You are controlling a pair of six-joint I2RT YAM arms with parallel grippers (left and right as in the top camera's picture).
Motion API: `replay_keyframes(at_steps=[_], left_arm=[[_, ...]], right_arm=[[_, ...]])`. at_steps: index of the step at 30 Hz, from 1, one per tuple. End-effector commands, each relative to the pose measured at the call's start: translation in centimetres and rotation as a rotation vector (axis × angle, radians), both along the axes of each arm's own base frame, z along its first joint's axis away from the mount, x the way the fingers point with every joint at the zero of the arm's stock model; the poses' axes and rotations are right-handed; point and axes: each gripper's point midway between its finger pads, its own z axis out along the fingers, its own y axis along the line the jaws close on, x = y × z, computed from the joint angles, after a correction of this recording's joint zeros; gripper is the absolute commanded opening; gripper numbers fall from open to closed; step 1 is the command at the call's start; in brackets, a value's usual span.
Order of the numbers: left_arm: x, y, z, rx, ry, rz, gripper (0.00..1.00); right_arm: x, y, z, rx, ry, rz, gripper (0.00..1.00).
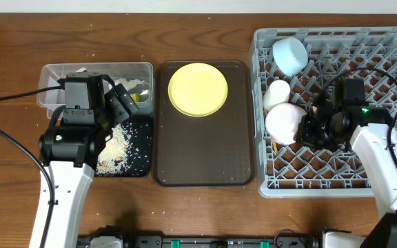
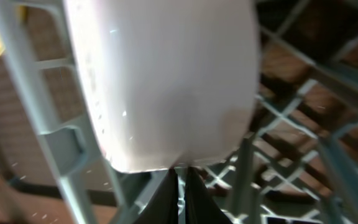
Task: Sort waste into correct bins and load items into the dishwasher rack
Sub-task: 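Lower the pink plate into the rack slots with the right gripper, then release the pink plate and lift the right gripper out of the rack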
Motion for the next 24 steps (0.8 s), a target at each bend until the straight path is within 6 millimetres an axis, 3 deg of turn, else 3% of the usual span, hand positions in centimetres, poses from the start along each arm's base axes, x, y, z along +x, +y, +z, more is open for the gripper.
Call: replay_keyframes(at_steps=[1,24], left_arm=[[0.1,0.2,0.7,0.007,-0.017,0.003,0.95],[0.1,0.2,0.7,0.007,-0.017,0.003,0.95]], right_arm=[[1.3,1.8,2.1,0.071,-0.074,0.073,0.05],[4.3,2.2,3.1,0.029,-0.242,0.158,0.01]])
